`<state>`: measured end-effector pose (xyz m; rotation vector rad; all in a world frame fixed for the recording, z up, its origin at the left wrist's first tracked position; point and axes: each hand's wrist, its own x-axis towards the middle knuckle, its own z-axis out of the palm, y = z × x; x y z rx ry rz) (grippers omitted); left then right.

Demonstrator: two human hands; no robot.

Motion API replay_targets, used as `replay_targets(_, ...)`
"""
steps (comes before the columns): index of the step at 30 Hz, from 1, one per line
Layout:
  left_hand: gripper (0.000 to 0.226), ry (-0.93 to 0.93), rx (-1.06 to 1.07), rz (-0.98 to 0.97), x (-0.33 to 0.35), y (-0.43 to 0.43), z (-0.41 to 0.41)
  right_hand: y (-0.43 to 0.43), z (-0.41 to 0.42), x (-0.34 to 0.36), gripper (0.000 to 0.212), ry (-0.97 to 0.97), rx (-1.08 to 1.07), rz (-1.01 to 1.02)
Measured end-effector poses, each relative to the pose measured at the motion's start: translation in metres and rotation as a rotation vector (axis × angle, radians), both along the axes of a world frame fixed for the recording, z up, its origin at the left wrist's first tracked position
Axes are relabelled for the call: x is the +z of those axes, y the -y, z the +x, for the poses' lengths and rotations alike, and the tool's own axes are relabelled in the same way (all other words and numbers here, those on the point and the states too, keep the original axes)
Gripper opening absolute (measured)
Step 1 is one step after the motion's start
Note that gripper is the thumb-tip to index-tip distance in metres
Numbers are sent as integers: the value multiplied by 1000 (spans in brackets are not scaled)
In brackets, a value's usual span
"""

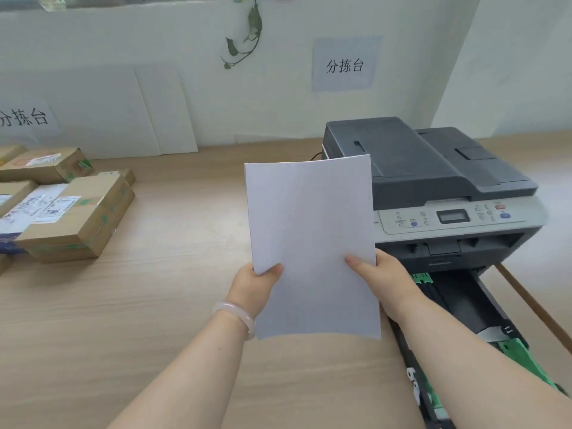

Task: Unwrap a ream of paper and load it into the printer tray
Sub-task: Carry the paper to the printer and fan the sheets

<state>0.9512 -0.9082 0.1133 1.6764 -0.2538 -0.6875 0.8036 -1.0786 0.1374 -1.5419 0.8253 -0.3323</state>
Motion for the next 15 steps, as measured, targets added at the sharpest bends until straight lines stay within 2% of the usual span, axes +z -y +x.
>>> replay_targets(2,7,-19,-47,-64,26,4,-1,4,-9,21,21,67,-1,67)
replay_targets(6,14,-49,-167,-98,65,12,-9,9,-32,53,20,119,-24,175)
replay_targets(10,28,-62,-266,-105,88,26,-25,15,-58,72,27,123,-81,123)
replay_targets(13,6,-57,-294,-118,102,37,-48,21,-81,81,23,113,-113,71)
replay_targets(15,5,-75,-294,-121,107,42,-66,26,-98,81,21,112,-139,60)
